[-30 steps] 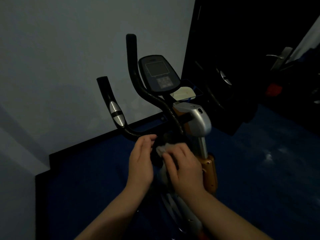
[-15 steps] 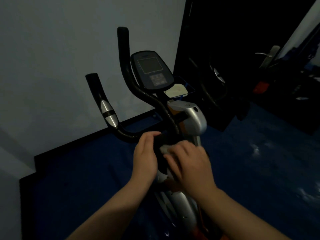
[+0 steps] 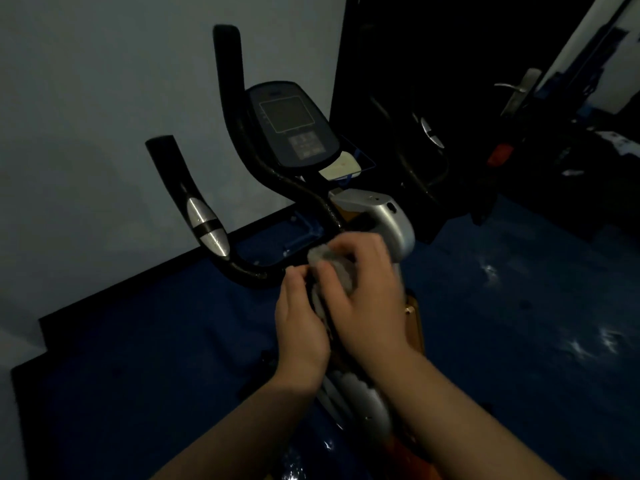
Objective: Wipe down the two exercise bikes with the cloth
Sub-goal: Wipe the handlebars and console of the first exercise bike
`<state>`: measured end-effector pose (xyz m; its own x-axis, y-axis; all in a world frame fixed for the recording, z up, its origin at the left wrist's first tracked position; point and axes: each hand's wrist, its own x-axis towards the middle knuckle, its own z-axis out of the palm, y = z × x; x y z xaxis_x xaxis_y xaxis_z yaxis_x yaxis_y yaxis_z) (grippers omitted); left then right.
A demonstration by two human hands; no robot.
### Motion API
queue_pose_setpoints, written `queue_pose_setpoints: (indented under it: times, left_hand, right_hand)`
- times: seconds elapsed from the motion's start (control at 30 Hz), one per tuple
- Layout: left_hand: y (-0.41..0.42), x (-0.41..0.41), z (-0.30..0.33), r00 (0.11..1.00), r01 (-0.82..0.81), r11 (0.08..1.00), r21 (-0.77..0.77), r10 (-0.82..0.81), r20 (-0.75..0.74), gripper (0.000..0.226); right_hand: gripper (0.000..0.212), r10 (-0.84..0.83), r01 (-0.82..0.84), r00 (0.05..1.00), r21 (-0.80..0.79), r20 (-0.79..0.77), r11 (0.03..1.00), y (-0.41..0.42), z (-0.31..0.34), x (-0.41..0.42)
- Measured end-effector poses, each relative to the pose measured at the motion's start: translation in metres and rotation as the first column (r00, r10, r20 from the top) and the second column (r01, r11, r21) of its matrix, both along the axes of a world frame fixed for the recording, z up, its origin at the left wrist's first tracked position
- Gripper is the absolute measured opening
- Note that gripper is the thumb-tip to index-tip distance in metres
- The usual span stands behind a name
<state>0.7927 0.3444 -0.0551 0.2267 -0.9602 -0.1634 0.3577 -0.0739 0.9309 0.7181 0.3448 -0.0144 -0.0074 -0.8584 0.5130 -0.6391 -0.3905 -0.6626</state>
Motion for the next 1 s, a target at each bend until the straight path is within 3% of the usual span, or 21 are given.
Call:
queue_pose_setpoints:
  times: [0.2, 0.37, 0.47, 0.7, 0.87, 1.0]
  left_hand:
    - [0.003, 0.001, -0.001, 1.000, -0.013, 1.000, -0.010, 0.013, 0.009, 0.044]
    - [0.002, -0.002, 0.003, 0.997, -0.058, 0.998, 0.022, 0.057, 0.042, 0.052]
    - [0.003, -0.003, 0.006, 0.993, -0.083, 0.996, 0.018, 0.081, 0.088, 0.055]
    - [0.002, -0.003, 0.004, 0.987, -0.113, 0.994, -0.011, 0.114, 0.114, 0.052]
    - [0.004, -0.002, 0.004, 0.992, -0.096, 0.995, 0.003, 0.095, 0.087, 0.054]
    - [0.004, -0.002, 0.002, 0.984, -0.117, 0.993, -0.022, 0.119, 0.134, 0.053]
  right_hand:
    - [0.021, 0.117, -0.120, 0.992, 0.072, 0.048, 0.990, 0.021, -0.024, -0.011]
    - [0.018, 0.119, -0.114, 0.989, 0.056, -0.084, 0.992, 0.004, -0.010, -0.009]
    - [0.018, 0.042, -0.042, 0.999, 0.028, 0.001, 0.999, 0.004, -0.012, -0.002]
    - [0.023, 0.054, -0.065, 0.987, 0.070, 0.151, 0.995, 0.006, -0.014, -0.011]
    - [0.022, 0.019, -0.019, 1.000, -0.001, 0.000, 1.000, -0.008, -0.011, 0.009]
    - [0.024, 0.090, -0.101, 0.990, 0.109, 0.107, 0.989, 0.008, -0.024, -0.009]
